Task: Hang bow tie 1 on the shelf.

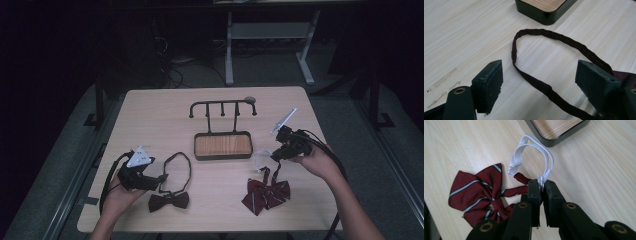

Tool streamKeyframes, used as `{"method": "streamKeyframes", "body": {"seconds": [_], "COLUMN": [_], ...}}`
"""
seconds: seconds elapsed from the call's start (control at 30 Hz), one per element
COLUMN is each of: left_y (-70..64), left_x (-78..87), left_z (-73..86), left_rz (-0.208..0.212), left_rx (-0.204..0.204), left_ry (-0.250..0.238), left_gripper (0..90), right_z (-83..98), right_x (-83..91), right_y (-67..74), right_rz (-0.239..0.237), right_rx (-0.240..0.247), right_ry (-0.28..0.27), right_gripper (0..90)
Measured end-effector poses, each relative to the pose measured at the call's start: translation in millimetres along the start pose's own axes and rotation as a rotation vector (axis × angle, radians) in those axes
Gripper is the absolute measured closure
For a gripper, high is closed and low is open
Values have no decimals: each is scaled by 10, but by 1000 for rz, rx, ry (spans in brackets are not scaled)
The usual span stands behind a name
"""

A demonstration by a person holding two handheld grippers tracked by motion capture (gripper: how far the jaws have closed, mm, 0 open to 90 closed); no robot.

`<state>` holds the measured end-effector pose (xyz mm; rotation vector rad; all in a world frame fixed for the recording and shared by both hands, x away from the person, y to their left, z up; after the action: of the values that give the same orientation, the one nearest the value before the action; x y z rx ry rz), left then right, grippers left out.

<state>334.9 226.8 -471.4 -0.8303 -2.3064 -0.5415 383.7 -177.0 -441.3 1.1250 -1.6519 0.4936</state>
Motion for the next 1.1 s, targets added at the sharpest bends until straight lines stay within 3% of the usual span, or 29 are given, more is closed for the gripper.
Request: {"method": "streamKeyframes", "body": {"seconds": [0.77, 1.1], "left_y": [16, 11], "left_x": [8, 16], "left_z": [6, -6], "left_rz": [0, 2], "left_rx": [-1, -6], "left_ry": [-1, -5], "left_gripper": [226, 226], "right_z": [-242, -346], "right_x": [311, 421], "right_y": [239, 264], "right_rz": [29, 41], "right_rx": [77, 90], "right_ry": [9, 3], "right_gripper": [836, 836]}}
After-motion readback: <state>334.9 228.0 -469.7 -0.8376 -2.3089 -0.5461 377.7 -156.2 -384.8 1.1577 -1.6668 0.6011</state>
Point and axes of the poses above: each handheld gripper's, and its own axes: x roughly backward along the jaws, z roughly out of its underside, y roughly to its left, the point moved 7 cm from there along -x, roughly forward along the jaws, and after that the axes turned 7 degrees about -z, right-handed, at the moved point
